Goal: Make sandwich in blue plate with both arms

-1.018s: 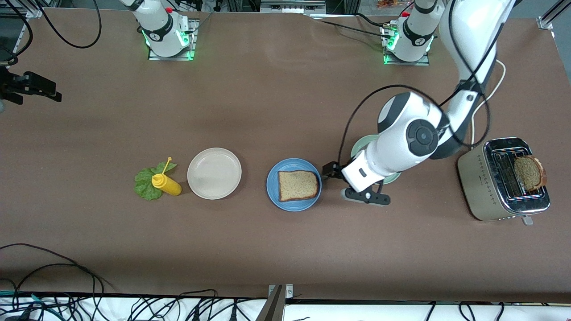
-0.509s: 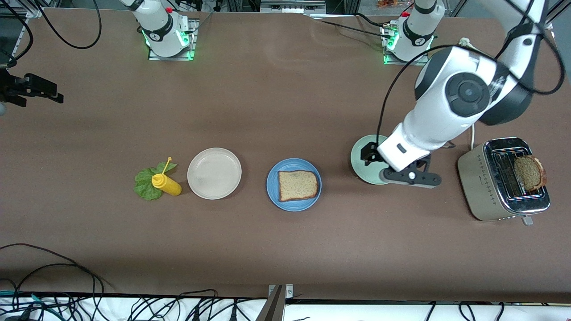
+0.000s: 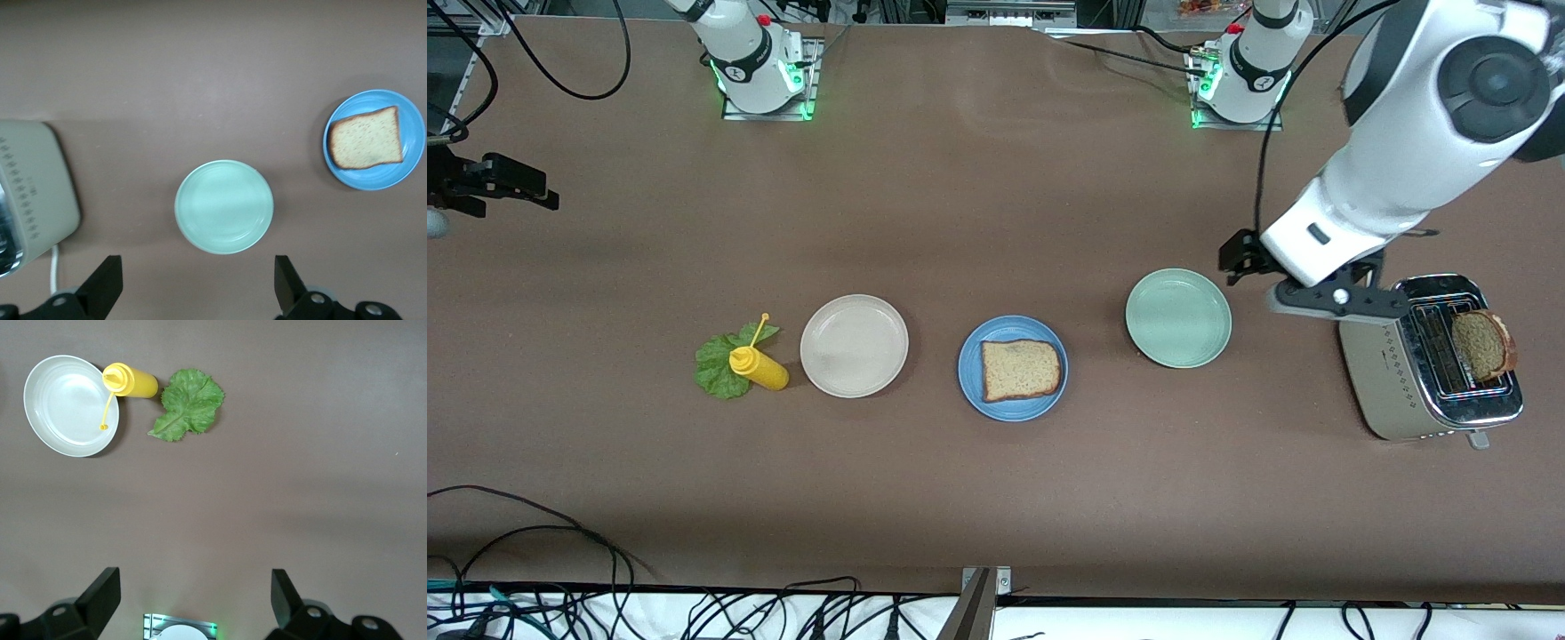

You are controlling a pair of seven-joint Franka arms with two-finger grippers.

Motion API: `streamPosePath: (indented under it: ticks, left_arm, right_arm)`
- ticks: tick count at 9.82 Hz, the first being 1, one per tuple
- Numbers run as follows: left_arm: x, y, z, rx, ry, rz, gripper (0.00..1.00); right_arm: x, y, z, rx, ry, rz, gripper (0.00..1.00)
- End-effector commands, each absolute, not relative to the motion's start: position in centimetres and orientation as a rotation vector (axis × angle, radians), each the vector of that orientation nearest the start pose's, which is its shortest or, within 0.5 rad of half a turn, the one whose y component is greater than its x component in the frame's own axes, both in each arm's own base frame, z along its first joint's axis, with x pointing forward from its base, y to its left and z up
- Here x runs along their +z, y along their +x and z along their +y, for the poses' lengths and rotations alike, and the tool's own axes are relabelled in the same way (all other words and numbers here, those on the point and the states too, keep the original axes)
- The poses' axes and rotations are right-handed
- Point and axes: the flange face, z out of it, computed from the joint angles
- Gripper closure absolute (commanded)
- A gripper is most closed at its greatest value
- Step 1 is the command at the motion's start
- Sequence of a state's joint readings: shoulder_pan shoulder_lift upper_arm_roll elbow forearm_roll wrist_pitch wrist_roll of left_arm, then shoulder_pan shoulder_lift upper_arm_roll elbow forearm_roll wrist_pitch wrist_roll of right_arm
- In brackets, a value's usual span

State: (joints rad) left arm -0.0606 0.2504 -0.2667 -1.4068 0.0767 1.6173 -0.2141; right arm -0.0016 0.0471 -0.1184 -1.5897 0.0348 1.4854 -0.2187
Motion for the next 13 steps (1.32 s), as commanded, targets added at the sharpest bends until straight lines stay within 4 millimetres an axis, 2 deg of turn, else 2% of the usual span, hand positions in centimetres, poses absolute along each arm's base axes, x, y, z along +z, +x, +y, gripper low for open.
streamPosePath:
  ticks: [1,4,5,6,8,10,13]
  left_arm:
    - [59.6,57.8,-14.1,0.086,-3.083,0.176,0.0]
    - [61.6,56.8,-7.5,0.113,-3.133,0.248,0.0]
    - [61.8,56.2,-6.4,0.118,-3.131,0.267,0.0]
    - [61.8,55.5,-5.5,0.125,-3.13,0.267,0.0]
    - [62.0,54.4,-4.9,0.13,-3.125,0.271,0.0]
    - [62.0,53.9,-4.1,0.132,-3.118,0.28,0.0]
    - [61.3,53.6,-2.4,0.145,-3.118,0.29,0.0]
  right_arm:
    - [58.6,55.5,-6.1,0.214,-3.059,-0.177,0.0]
    - [58.5,55.5,-6.1,0.217,-3.058,-0.177,0.0]
    - [58.4,55.6,-6.0,0.218,-3.056,-0.179,0.0]
    - [58.6,55.6,-5.8,0.215,-3.06,-0.184,0.0]
    - [58.4,56.0,-4.1,0.208,-3.063,-0.228,0.0]
    - [57.7,56.6,-1.8,0.214,-3.065,-0.273,0.0]
    - [56.0,59.2,-1.6,0.175,-3.076,-0.281,0.0]
